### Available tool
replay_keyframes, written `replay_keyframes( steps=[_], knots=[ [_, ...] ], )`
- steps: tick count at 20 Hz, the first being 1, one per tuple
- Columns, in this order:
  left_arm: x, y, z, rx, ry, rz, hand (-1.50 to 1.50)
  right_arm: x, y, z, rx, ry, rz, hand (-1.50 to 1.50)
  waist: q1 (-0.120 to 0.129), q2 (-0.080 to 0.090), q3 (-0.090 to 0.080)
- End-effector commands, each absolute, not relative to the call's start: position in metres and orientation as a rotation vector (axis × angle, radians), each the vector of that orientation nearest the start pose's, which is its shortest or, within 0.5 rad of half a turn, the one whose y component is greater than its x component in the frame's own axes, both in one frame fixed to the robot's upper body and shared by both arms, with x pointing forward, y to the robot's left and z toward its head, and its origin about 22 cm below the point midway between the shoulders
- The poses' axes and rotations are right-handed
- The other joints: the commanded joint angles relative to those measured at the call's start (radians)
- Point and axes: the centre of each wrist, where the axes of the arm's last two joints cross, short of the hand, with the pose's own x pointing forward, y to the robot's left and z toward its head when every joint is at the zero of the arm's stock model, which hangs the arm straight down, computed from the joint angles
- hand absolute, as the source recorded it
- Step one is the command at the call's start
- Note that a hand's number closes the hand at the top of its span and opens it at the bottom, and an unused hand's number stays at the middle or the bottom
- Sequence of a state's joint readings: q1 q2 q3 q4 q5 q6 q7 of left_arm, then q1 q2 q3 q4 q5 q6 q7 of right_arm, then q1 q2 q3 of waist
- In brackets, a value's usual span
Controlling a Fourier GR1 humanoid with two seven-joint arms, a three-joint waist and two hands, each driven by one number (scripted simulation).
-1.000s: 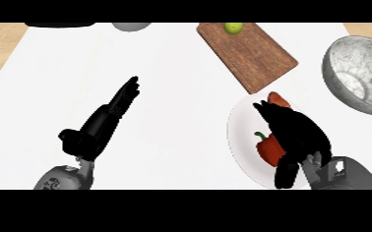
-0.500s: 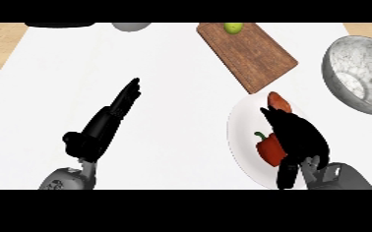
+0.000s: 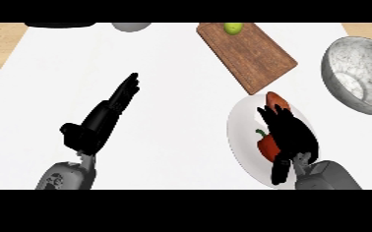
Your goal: Pick the bell pepper from the plate and place it in the bowl
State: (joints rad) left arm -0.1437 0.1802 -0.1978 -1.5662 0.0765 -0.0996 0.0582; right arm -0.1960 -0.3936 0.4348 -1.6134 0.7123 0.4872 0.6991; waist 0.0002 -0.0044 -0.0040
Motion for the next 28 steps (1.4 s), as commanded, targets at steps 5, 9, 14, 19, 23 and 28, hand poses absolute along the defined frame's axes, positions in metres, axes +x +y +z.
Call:
replay_keyframes(
  steps=[5, 9, 14, 19, 23, 28],
  knots=[
    [0.266, 0.187, 0.021, -0.174, -1.592, -0.373, 0.0, 0.269, -0.209, 0.04, -0.76, -0.906, 1.35, 1.5, 0.0, 0.005, 0.004],
    [0.253, 0.19, 0.039, -0.155, -1.596, -0.365, 0.0, 0.278, -0.209, 0.042, -0.772, -0.914, 1.332, 1.5, 0.003, 0.004, 0.004],
    [0.265, 0.193, 0.019, -0.161, -1.571, -0.375, 0.0, 0.258, -0.237, 0.049, -0.697, -1.013, 1.468, 1.5, -0.014, 0.004, 0.004],
    [0.261, 0.211, 0.028, -0.137, -1.578, -0.355, 0.0, 0.225, -0.249, 0.056, -0.311, -1.246, 1.912, 1.5, -0.023, -0.008, 0.008],
    [0.258, 0.218, 0.024, -0.136, -1.588, -0.355, 0.0, 0.229, -0.32, 0.099, -0.505, -1.424, 2.0, 1.5, -0.044, -0.003, 0.007],
    [0.249, 0.223, 0.034, -0.14, -1.583, -0.346, 0.0, 0.221, -0.384, 0.122, -0.677, -1.693, 1.752, 1.5, -0.046, -0.007, 0.007]
  ],
)
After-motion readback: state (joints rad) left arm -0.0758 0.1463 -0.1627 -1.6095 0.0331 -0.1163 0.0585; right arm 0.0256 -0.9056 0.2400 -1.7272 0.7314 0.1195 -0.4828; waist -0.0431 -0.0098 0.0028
